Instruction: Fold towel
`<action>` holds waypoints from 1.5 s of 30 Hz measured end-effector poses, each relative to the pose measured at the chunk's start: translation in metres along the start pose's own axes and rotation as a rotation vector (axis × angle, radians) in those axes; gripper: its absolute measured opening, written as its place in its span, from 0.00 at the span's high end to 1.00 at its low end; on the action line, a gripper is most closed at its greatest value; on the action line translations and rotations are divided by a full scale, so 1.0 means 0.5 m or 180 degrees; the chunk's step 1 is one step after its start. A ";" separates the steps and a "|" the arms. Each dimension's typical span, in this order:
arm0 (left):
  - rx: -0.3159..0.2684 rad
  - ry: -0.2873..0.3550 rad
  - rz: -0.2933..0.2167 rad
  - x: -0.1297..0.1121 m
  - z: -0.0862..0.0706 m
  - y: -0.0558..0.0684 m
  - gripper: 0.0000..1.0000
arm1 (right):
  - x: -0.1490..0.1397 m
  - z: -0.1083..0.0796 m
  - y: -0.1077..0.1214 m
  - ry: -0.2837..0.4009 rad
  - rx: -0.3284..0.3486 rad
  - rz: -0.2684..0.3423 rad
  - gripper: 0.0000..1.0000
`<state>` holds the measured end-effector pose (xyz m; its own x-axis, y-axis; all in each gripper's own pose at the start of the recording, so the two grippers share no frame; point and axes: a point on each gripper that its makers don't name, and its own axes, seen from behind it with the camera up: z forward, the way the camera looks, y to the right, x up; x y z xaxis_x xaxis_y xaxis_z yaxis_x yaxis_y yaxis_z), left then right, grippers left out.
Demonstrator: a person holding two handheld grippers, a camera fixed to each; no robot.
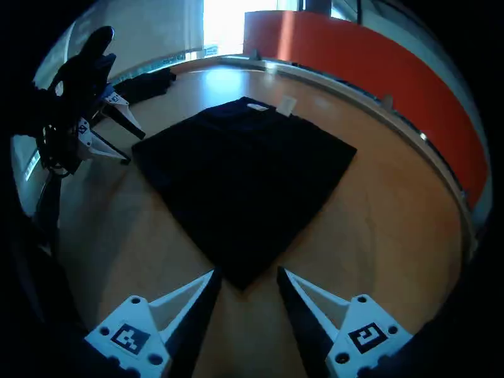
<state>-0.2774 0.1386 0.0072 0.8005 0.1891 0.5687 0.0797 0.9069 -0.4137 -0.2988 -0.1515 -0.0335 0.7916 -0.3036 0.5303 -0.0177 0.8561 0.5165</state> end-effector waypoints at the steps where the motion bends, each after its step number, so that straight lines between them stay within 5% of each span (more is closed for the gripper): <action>1: 0.0009 -0.0002 -0.0019 0.000 -0.001 -0.001 0.13 | 0.000 0.000 -0.002 -0.0003 0.0016 0.0004 0.39; 16: 0.0183 -0.0054 -0.0128 -0.009 -0.009 -0.023 0.54 | -0.002 -0.005 -0.023 -0.0015 0.0102 0.0014 0.78; 20: 0.0231 -0.0078 -0.0140 -0.009 -0.009 -0.030 0.69 | -0.002 -0.004 -0.022 -0.0021 0.0077 0.0033 0.81; 39: 0.0251 -0.0079 -0.0024 -0.004 -0.005 -0.019 0.79 | 0.001 -0.002 -0.020 -0.0058 0.0056 -0.0021 0.84; 45: 0.0285 -0.0090 -0.0189 -0.006 -0.011 -0.022 0.92 | 0.000 -0.004 -0.022 -0.0063 0.0041 0.0023 0.87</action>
<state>-0.2773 0.1262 0.0064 0.7788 0.1433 0.6107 0.0721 0.9467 -0.3141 -0.2973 -0.1600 -0.0404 0.7792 -0.3058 0.5472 -0.0312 0.8529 0.5212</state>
